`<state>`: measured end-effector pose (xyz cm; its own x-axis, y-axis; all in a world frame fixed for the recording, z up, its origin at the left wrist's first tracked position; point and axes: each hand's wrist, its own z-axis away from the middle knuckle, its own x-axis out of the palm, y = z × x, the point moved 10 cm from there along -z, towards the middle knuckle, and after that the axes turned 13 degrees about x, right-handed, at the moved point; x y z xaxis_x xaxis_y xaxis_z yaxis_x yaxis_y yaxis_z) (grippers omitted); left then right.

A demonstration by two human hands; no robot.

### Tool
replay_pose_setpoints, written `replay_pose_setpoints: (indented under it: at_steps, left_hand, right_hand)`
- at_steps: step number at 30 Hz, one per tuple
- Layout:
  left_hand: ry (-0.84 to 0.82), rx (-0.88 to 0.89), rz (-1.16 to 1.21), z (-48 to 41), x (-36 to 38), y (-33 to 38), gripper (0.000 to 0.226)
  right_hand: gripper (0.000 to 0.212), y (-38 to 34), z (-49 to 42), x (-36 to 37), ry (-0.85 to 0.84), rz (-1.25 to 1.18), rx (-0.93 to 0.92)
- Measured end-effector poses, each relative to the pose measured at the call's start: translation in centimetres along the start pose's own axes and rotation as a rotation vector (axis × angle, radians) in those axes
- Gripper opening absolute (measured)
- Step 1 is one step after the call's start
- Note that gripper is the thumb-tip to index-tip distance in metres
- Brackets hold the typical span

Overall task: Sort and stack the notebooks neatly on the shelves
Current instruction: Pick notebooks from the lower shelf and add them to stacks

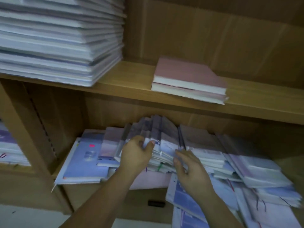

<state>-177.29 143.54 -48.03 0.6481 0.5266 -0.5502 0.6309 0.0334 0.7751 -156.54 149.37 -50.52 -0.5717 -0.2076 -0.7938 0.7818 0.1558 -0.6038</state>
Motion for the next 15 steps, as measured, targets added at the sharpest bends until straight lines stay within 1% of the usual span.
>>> replay_pose_setpoints:
  at_steps: [2, 5, 7, 9, 12, 13, 15]
  left_hand:
    - [0.009, 0.008, -0.01, -0.4, 0.9, 1.1, 0.042]
    - [-0.049, -0.03, 0.033, -0.8, 3.4, 1.9, 0.047]
    - [-0.042, -0.055, 0.071, -0.7, 4.3, 1.5, 0.045]
    - [-0.008, -0.075, 0.152, 0.0, 4.3, 1.0, 0.034]
    - [0.103, -0.138, 0.329, 2.0, 2.6, -0.6, 0.022]
    - [0.135, -0.136, 0.347, 2.6, 1.7, -0.9, 0.02]
    - [0.136, -0.102, 0.278, 3.1, -0.4, -1.6, 0.017]
  right_hand:
    - [0.051, 0.2, -0.1, 1.5, -0.113, -0.069, -0.039]
    - [0.053, 0.5, -0.4, 1.8, -0.153, -0.114, -0.045]
    - [0.055, 0.6, -0.2, 1.8, -0.182, -0.123, -0.028]
    - [0.053, 0.7, 0.4, 1.5, -0.206, -0.183, -0.013]
    - [0.035, 0.6, 1.2, 0.2, -0.147, -0.261, -0.004]
    - [0.031, 0.5, 1.4, -0.1, -0.114, -0.281, -0.015]
    - [0.027, 0.3, 1.7, -0.5, -0.055, -0.318, -0.018]
